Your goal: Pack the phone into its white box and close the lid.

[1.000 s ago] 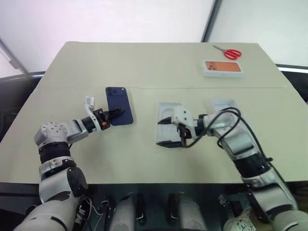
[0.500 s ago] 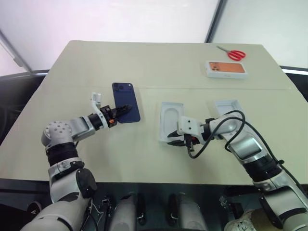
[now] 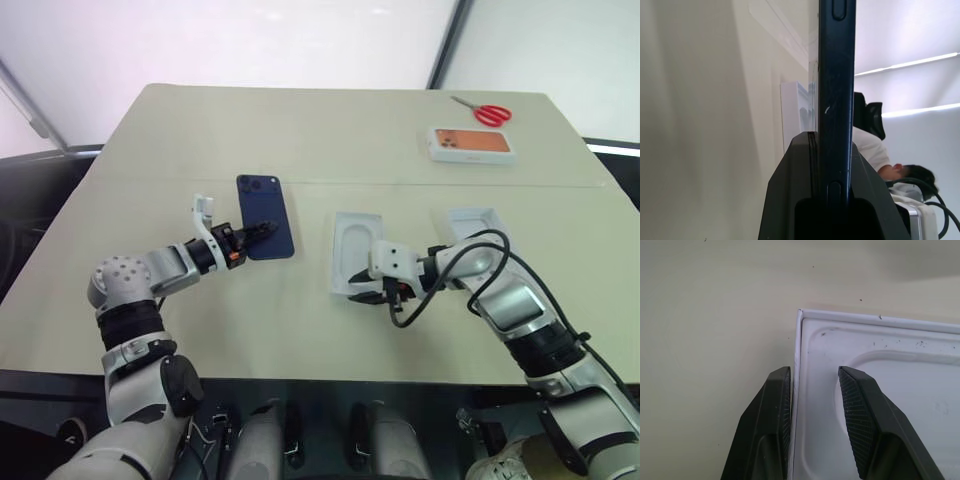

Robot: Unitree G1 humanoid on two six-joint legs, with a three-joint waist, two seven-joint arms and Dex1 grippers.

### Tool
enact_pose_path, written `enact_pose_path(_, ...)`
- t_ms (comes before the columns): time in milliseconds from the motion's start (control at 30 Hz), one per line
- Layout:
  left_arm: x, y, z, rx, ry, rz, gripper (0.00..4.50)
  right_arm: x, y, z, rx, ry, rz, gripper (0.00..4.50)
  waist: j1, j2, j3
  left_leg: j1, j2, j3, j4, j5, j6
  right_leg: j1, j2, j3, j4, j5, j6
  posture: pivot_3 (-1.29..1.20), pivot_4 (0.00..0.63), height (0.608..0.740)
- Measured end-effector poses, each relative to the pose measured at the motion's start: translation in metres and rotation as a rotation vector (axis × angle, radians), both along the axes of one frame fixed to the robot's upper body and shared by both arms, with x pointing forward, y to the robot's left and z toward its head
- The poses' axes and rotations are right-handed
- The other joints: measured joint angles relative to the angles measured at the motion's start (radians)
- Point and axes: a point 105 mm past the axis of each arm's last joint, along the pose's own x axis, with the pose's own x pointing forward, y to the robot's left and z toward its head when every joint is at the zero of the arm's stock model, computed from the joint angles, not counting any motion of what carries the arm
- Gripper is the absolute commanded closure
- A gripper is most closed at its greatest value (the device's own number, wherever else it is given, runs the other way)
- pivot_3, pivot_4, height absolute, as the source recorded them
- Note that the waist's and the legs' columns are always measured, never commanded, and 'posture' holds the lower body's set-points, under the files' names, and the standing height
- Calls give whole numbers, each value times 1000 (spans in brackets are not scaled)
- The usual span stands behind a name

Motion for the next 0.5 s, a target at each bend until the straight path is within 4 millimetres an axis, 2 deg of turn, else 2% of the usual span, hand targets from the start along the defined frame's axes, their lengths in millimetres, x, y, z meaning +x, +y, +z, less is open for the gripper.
enact_pose_path(433, -1, -2, 2, -13, -7, -11, 4500, 0, -2, -3, 0, 29, -31, 2911, 0, 0, 0, 0, 0, 0, 0, 0, 0, 0, 0, 0, 0, 0, 0, 0, 150, 738)
enact_pose_path(500, -1, -2, 2, -13, -7, -11, 4500, 0, -2, -3, -1, 26, -28, 3458, 0, 0, 0, 0, 0, 0, 0, 0, 0, 0, 0, 0, 0, 0, 0, 0, 150, 738)
